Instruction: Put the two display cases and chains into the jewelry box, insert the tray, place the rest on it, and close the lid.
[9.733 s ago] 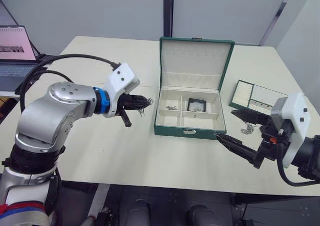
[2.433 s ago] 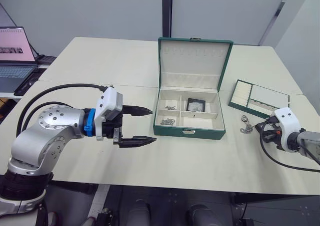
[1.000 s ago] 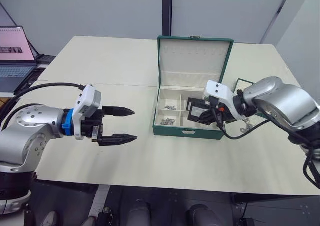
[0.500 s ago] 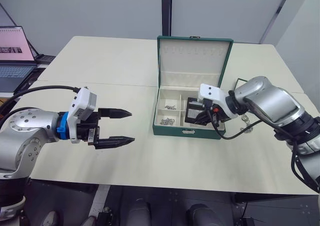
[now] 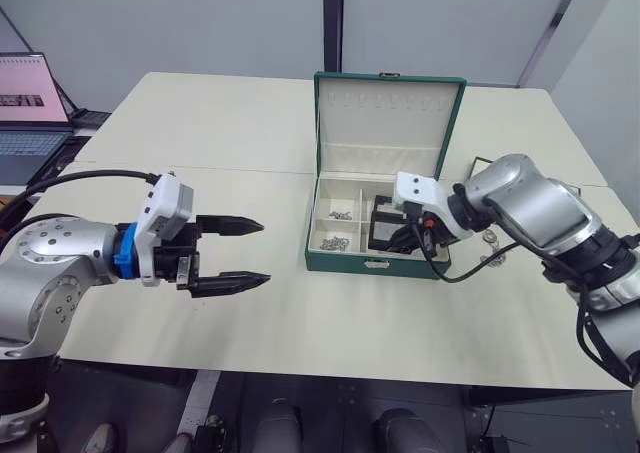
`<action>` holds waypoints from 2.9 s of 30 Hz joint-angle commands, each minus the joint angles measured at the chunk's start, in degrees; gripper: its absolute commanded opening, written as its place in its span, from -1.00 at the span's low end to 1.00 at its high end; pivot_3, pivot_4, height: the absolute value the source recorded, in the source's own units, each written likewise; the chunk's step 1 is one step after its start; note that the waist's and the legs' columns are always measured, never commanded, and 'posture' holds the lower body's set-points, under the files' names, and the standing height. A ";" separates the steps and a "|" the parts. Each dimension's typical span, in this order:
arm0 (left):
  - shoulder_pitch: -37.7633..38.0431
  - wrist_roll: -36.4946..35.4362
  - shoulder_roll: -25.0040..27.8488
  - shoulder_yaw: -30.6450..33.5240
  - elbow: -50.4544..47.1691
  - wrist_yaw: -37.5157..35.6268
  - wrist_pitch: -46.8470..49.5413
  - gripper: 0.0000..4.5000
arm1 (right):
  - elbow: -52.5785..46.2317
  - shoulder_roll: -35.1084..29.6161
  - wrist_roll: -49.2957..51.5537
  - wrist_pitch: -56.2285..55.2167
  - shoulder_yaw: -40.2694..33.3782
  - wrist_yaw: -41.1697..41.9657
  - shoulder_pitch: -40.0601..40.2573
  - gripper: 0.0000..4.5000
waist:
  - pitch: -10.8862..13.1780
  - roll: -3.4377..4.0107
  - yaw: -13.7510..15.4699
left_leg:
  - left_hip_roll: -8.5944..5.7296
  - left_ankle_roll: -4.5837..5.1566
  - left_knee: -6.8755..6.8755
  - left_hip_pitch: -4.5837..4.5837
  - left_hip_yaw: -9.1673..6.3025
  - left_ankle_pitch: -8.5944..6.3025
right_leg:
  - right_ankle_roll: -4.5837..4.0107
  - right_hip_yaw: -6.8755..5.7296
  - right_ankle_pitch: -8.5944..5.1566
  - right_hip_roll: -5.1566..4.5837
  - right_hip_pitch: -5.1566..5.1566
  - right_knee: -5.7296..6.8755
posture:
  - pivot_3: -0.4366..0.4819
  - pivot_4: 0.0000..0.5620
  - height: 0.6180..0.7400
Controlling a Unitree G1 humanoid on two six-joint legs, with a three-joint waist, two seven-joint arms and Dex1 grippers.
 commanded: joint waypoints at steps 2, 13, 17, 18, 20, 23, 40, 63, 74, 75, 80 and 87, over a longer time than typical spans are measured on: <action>-0.03 -1.52 1.12 2.52 -1.97 0.32 0.43 1.00 | 0.21 -0.01 -1.02 -1.22 -1.43 0.79 -0.24 -0.98 | 0.00 0.00 0.00 | 0.00 0.00 0.00 0.00 0.01 0.00 | 0.00 0.00 0.00 0.00 0.00 0.00 | -0.05 -0.47 1.00; -0.39 -1.12 0.97 2.32 -2.08 0.32 0.80 1.00 | 1.39 1.26 -1.52 -1.57 -3.46 0.63 -1.27 0.12 | 0.00 0.00 0.00 | 0.00 0.00 0.00 0.00 0.00 0.00 | 0.00 0.00 0.00 0.00 -0.01 0.00 | -0.05 -0.47 1.00; -1.03 -0.85 0.97 1.91 -1.58 0.12 0.63 1.00 | 2.08 1.63 -1.69 -1.65 -4.51 0.24 -1.95 0.62 | 0.00 0.00 0.00 | 0.00 0.00 -0.01 0.00 0.00 0.00 | 0.00 0.00 0.00 0.00 0.00 0.00 | -0.05 -0.47 1.00; -1.21 -0.78 0.93 1.78 -1.46 0.10 0.62 1.00 | 2.04 1.62 -1.70 -1.63 -4.78 0.16 -2.06 0.78 | 0.00 0.00 0.00 | 0.00 0.00 0.00 0.00 0.00 0.00 | 0.00 0.00 0.00 0.00 0.00 0.00 | -0.05 -0.47 1.00; -1.46 -0.60 0.85 1.56 -1.29 0.04 0.58 1.00 | 1.79 1.66 -1.55 -1.31 -5.53 -0.18 -2.24 0.98 | 0.00 0.00 0.00 | -0.01 0.00 0.00 0.00 0.01 0.00 | 0.00 0.00 0.00 0.00 0.00 0.00 | -0.05 -0.47 1.00; -1.51 0.28 1.16 0.89 -1.04 0.40 0.95 1.00 | 0.38 1.59 -0.79 0.24 -8.04 -1.71 -2.34 0.98 | 0.00 0.00 0.01 | 0.00 0.00 -0.01 0.00 0.00 0.00 | 0.00 0.00 0.00 0.00 0.00 0.00 | -0.05 -0.47 1.00; 2.47 0.09 2.38 3.49 -2.17 4.19 4.58 1.00 | -53.58 5.43 20.61 36.65 -49.39 -18.88 38.29 0.98 | -0.08 -0.14 0.22 | 0.00 -0.01 -0.15 0.00 -0.02 0.00 | 0.00 -0.06 0.00 0.02 0.11 -0.04 | -0.05 -0.47 1.00; 8.82 -0.68 5.01 7.32 -0.28 -4.56 -0.78 1.00 | -58.23 7.95 24.68 -3.20 -56.71 -34.02 80.11 0.98 | -0.18 -0.32 0.08 | -0.02 -0.01 -0.18 0.08 0.03 -0.01 | 0.00 -0.02 0.00 0.00 0.08 -0.07 | -0.05 -0.47 1.00; -5.31 -4.05 2.11 0.25 0.37 -3.41 2.53 1.00 | -37.94 -13.77 35.36 11.17 -61.71 -32.88 58.52 0.98 | -0.12 -0.29 0.05 | -0.03 0.00 -0.11 0.11 0.05 -0.01 | -0.01 0.03 0.00 0.02 0.29 -0.10 | -0.05 -0.47 1.00; -6.22 -3.81 1.69 -0.48 0.78 -3.41 2.29 1.00 | -34.88 -16.16 33.69 10.15 -60.11 -31.92 56.52 0.98 | -0.13 -0.29 0.07 | -0.05 0.00 -0.13 0.09 0.08 -0.01 | -0.01 0.04 0.00 0.01 0.26 -0.11 | -0.05 -0.47 1.00; -7.44 -4.35 0.67 -1.43 0.73 -3.27 2.66 1.00 | -19.47 -24.99 27.12 4.37 -51.29 -24.53 47.62 0.98 | -0.10 -0.26 0.09 | -0.05 0.01 -0.06 0.08 0.12 -0.01 | -0.01 0.08 0.00 -0.01 0.23 -0.14 | -0.05 -0.47 1.00; -6.67 -5.16 0.56 -0.40 -0.30 -2.26 3.39 1.00 | 4.03 -26.07 12.90 -10.29 -34.39 -13.44 30.46 0.98 | 0.01 -0.08 -0.17 | -0.02 0.02 -0.01 0.09 0.16 -0.01 | -0.01 0.12 0.01 -0.01 0.18 -0.09 | -0.05 -0.47 1.00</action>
